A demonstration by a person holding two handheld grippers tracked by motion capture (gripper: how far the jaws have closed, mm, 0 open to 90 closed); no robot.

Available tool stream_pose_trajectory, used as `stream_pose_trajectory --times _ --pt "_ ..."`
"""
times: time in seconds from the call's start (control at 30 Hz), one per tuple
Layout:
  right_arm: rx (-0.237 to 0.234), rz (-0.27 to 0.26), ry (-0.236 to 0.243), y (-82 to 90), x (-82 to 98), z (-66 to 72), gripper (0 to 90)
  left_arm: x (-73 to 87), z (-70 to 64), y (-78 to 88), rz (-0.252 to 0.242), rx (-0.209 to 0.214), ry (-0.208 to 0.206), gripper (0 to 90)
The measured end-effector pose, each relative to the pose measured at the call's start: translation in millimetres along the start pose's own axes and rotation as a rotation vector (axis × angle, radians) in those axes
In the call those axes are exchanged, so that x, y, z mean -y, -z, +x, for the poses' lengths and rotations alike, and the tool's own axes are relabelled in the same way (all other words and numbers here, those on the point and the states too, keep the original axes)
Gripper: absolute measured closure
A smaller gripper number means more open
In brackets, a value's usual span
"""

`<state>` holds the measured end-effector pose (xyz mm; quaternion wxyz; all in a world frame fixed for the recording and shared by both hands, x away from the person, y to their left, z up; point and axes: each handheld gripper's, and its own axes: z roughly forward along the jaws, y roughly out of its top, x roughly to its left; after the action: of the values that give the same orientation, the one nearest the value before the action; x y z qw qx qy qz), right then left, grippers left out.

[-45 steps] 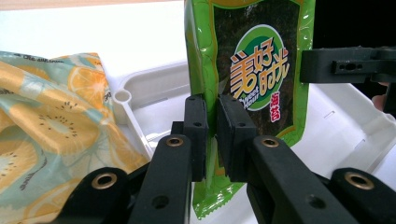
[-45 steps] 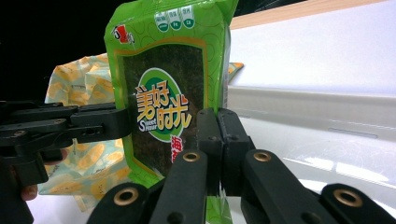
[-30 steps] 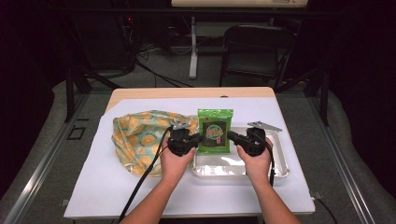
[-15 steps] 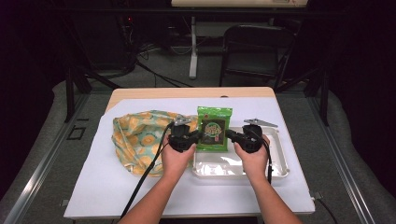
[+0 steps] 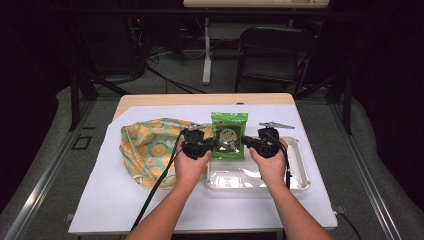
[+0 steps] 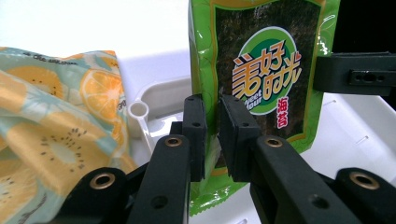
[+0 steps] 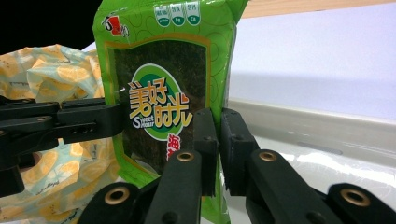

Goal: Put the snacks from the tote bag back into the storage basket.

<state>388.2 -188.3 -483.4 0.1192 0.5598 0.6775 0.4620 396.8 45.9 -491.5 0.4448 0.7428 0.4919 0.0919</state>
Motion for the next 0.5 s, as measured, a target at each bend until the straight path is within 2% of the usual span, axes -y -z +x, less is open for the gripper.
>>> stream_pose_trajectory --times 0.1,0.27,0.5 --pt "0.012 0.008 0.006 -0.8 -2.2 -1.5 85.4 -2.3 -0.8 -2.5 0.010 -0.003 -0.005 80.8" --pt "0.023 0.022 -0.004 -5.4 -3.8 -4.6 85.3 -4.5 0.5 -8.1 0.021 -0.011 0.008 80.8" --pt "0.021 0.040 -0.006 -12.2 -3.7 -6.8 85.3 -3.8 5.7 -16.9 0.046 -0.026 0.022 81.2"
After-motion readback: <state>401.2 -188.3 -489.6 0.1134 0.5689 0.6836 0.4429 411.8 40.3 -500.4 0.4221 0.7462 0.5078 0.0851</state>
